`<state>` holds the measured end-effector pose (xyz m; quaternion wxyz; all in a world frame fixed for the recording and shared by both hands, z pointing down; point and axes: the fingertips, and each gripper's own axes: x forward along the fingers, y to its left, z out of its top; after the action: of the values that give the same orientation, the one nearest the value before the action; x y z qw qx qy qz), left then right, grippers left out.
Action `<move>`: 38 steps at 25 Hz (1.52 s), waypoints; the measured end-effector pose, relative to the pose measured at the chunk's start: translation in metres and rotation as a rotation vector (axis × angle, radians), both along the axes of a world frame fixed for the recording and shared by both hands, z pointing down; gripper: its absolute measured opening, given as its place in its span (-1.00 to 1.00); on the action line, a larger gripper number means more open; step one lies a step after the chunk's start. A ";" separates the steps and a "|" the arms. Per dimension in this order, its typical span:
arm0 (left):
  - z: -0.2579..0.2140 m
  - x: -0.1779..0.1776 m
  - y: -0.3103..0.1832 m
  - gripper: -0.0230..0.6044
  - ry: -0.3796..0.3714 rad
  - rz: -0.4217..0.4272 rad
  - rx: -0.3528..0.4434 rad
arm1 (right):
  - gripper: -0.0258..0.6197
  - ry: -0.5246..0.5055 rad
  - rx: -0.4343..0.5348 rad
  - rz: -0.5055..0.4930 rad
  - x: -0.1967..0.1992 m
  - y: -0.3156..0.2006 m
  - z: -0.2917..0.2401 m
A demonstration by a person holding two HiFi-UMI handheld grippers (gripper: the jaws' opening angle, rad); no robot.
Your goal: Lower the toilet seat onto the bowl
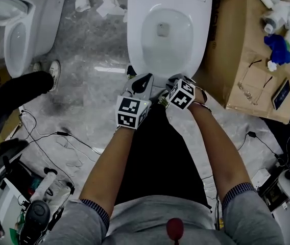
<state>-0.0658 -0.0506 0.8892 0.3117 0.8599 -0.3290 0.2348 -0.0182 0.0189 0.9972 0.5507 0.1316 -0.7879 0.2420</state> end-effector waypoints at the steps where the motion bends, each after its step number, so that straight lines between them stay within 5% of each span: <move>1: -0.002 0.000 0.000 -0.90 -0.004 0.006 0.001 | -0.63 0.000 -0.007 0.003 0.000 0.001 -0.003; 14: -0.114 0.007 -0.028 -0.90 0.002 0.041 0.114 | -0.65 -0.118 0.199 0.253 0.024 -0.050 -0.147; 24: -0.234 0.017 -0.025 -0.90 0.056 0.092 0.208 | -0.67 -0.207 0.378 0.291 0.034 -0.062 -0.299; 32: -0.339 0.019 -0.003 -0.90 0.104 0.169 0.302 | -0.70 -0.398 0.478 0.390 0.023 -0.064 -0.436; 38: -0.436 0.024 0.011 -0.90 0.168 0.220 0.394 | -0.79 -0.649 0.562 0.548 0.032 -0.043 -0.560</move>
<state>-0.0415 -0.0394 0.4535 0.1369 0.9513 -0.2456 0.1263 0.0138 -0.0246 0.4374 0.1370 0.3945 -0.8896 0.1849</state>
